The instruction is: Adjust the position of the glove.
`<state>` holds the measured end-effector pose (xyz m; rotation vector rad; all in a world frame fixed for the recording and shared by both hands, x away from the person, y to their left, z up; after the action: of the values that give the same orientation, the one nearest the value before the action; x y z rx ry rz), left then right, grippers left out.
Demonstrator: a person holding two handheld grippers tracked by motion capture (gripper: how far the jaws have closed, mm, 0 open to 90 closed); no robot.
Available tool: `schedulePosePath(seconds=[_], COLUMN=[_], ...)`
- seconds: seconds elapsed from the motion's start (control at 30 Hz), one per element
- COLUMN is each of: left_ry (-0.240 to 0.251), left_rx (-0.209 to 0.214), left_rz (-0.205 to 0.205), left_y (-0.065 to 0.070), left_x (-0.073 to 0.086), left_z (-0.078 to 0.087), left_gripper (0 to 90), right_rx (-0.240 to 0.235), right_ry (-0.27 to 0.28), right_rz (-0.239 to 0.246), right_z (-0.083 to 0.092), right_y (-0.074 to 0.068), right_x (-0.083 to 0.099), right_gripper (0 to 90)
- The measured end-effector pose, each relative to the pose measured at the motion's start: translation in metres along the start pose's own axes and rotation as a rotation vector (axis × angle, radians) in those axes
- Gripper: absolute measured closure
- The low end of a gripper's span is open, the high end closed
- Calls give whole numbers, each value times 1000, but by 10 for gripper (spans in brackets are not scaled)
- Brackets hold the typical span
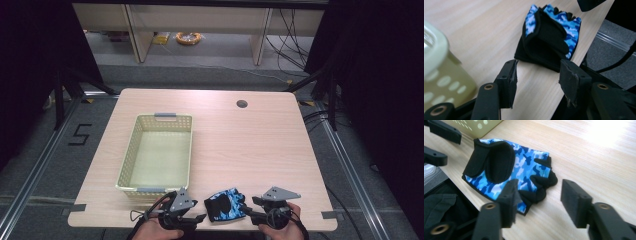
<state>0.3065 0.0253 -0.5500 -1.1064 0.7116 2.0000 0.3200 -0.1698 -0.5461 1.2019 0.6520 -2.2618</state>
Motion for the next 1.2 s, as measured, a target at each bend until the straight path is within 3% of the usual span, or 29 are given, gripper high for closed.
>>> schedulePosePath(seconds=[0.07, 0.1, 0.13, 0.17, 0.2, 0.23, 0.27, 0.3, 0.33, 0.37, 0.4, 0.43, 0.47, 0.57, 0.67, 0.83, 0.87, 0.9, 0.93, 1.03, 1.2], left_ry=[-15, -4, -5, -23, -29, -22, -28, -22, -25, -32, -30, -40, -32, -37, -39, -48, -46, -49, -59, -53, -28], left_rx=[31, 31, 33, 41, 49, 53, 53, 66, 59, 68, 62, 64, 69, 70, 78, 79, 97, 88, 100, 111, 118], left_rz=[30, 61, 100, 71, 77, 104, 114, 140, 172, 158, 182, 160, 178, 185, 200, 204, 221, 227, 212, 245, 254], left_y=[2, 3, 5, 3, 3, 4, 3, 5, 5, 3, 4, 1, 2, 1, 2, 1, 4, 4, 4, 6, 3], left_x=[4, 5, 6, 8, 9, 8, 9, 8, 9, 9, 9, 9, 8, 7, 7, 6, 6, 6, 7, 5, 1], left_z=[-2, -5, -7, -7, -8, -11, -13, -15, -16, -17, -19, -19, -20, -22, -25, -30, -31, -32, -33, -36, -44], left_gripper=[486, 487, 487, 485, 485, 485, 485, 484, 484, 485, 485, 485, 486, 489, 491, 502, 506, 507, 507, 518, 571], right_rx=[-11, -10, -16, -18, -16, -16, -27, -36, -49, -32, -34, -37, -61, -63, -73, -105, -105, -108, -113, -108, -121], right_ry=[-4, -25, -20, -38, -33, -22, -40, -11, -35, -43, -5, -29, -65, -80, -63, -85, -68, -69, -93, -75, -69], right_rz=[2, -24, 2, -4, 1, -28, -17, -31, -31, -31, -46, -28, -21, -31, -11, 22, 16, 10, -3, 7, 9], right_z=[-4, -6, -9, -10, -12, -15, -16, -20, -19, -20, -26, -26, -26, -32, -41, -43, -44, -44, -42, -41, -41], right_y=[2, 1, 5, 5, 8, 7, 10, 10, 10, 11, 10, 11, 10, 10, 10, 10, 9, 9, 8, 10, 9], right_x=[-2, -1, -2, -1, -2, -3, -3, -5, -5, -5, -7, -6, -6, -5, -5, -1, 0, 1, 3, 3, 5], right_gripper=[462, 450, 444, 438, 428, 417, 410, 409, 409, 409, 408, 407, 407, 409, 420, 459, 463, 464, 466, 467, 486])
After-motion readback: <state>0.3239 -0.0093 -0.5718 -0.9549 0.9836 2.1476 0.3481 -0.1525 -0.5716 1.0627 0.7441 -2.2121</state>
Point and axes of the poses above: each handheld gripper's, and its own axes: z roughly backward along the jaws, x roughly out of its underside, y roughly to its right, the point moved 9 cm from there along -z, roughly forward along the jaws, and after that the axes turned 14 degrees about y, right-handed, at the moved point
